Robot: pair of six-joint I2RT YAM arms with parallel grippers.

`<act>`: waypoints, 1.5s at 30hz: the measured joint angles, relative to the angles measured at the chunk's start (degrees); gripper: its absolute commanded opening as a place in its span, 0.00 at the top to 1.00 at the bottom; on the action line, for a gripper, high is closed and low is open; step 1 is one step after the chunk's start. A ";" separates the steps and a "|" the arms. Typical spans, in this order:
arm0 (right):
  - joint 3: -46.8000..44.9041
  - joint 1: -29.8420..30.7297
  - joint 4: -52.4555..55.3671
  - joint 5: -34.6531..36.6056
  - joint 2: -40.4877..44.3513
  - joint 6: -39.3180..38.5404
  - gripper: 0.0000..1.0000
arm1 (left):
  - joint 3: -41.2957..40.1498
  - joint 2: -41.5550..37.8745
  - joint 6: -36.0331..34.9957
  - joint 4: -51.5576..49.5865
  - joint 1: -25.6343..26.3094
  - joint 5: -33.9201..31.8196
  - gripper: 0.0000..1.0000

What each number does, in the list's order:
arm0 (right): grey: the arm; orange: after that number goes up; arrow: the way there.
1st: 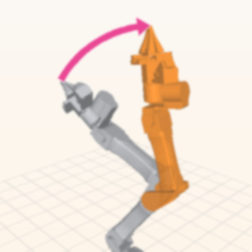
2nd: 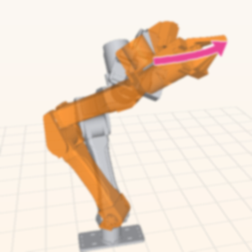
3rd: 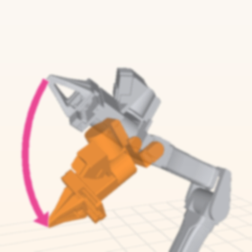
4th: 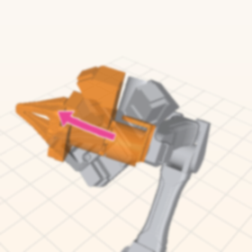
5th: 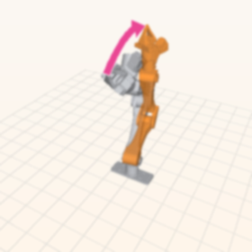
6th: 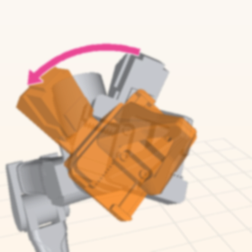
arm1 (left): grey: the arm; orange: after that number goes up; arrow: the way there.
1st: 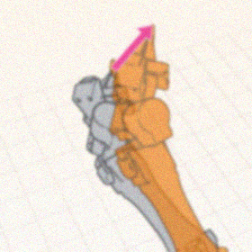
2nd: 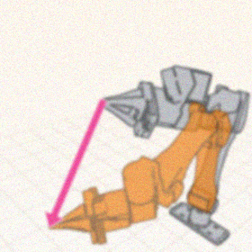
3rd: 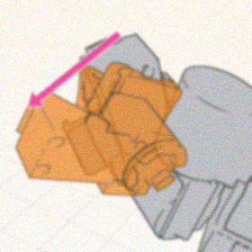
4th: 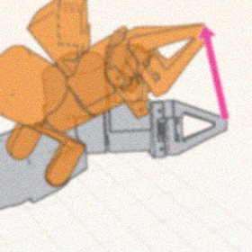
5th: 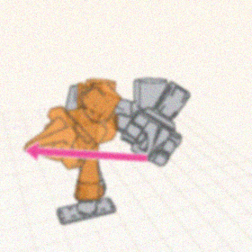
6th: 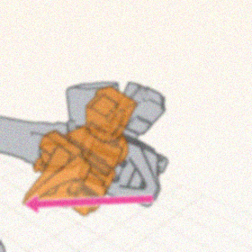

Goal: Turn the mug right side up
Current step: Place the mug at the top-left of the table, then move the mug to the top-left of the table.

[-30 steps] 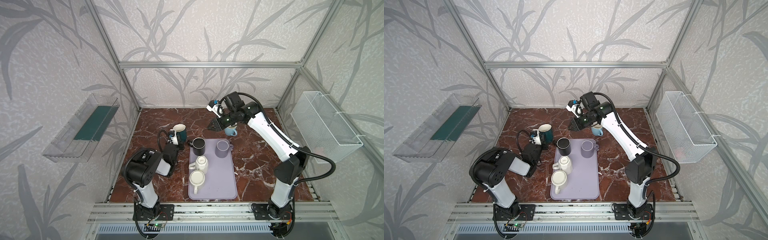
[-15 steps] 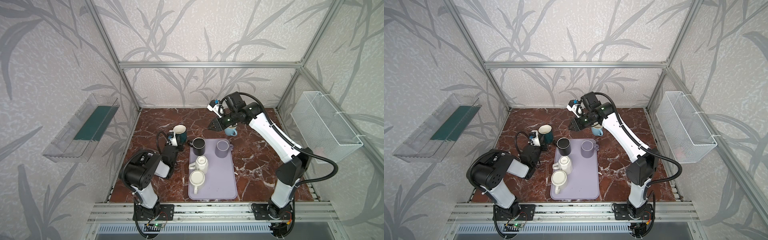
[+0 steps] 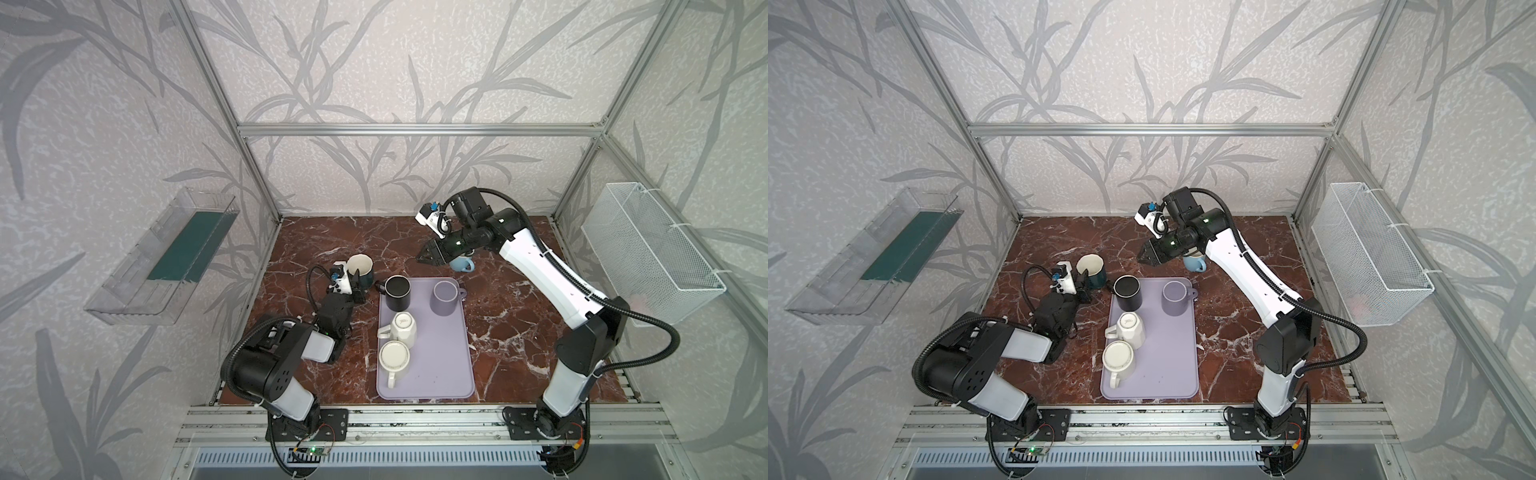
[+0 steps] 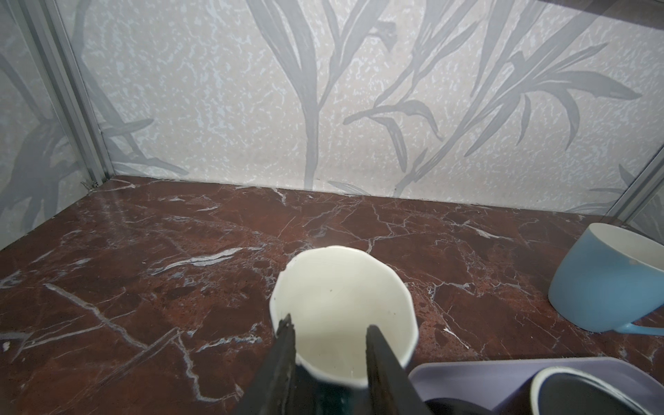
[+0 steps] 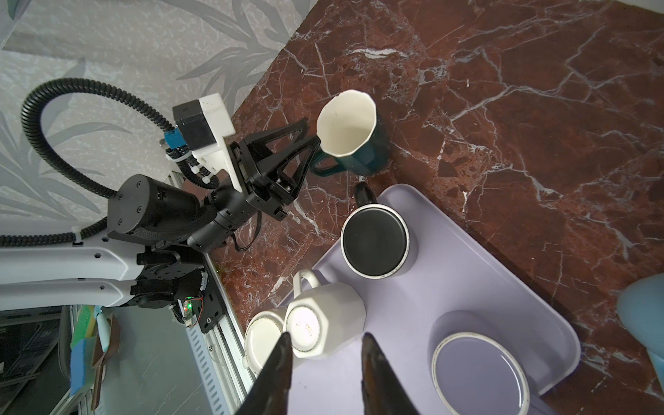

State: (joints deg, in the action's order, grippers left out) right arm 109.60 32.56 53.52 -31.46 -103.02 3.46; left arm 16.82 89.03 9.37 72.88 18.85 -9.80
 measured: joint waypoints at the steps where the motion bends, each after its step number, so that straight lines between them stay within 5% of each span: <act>1: -0.09 0.00 -0.20 -0.02 0.00 -0.02 0.67 | 0.00 -1.25 0.26 -1.77 0.07 0.02 0.65; 6: -0.52 0.00 -0.83 -0.02 0.46 -0.02 0.67 | 3.23 -9.11 1.27 -16.87 0.17 -0.68 0.66; 14: -2.40 0.00 -1.22 0.02 2.95 -0.02 0.66 | 20.46 -18.67 2.10 -50.47 -0.42 -3.02 0.65; 25: -5.60 -0.04 -1.88 1.07 6.67 -0.09 0.65 | 47.91 -5.70 1.44 -89.44 -5.57 2.40 0.67; 32: -8.79 -0.70 -1.84 1.64 8.57 -0.11 0.65 | 54.34 1.53 -0.48 -100.02 -8.50 7.02 0.68; 45: -10.47 -1.55 -1.86 2.10 10.14 -0.11 0.64 | 57.18 6.91 -2.12 -103.45 -10.78 16.44 0.69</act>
State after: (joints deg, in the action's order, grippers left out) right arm 99.13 31.00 51.66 -29.36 -92.88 3.36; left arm 74.00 95.94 7.25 -30.57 8.08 6.63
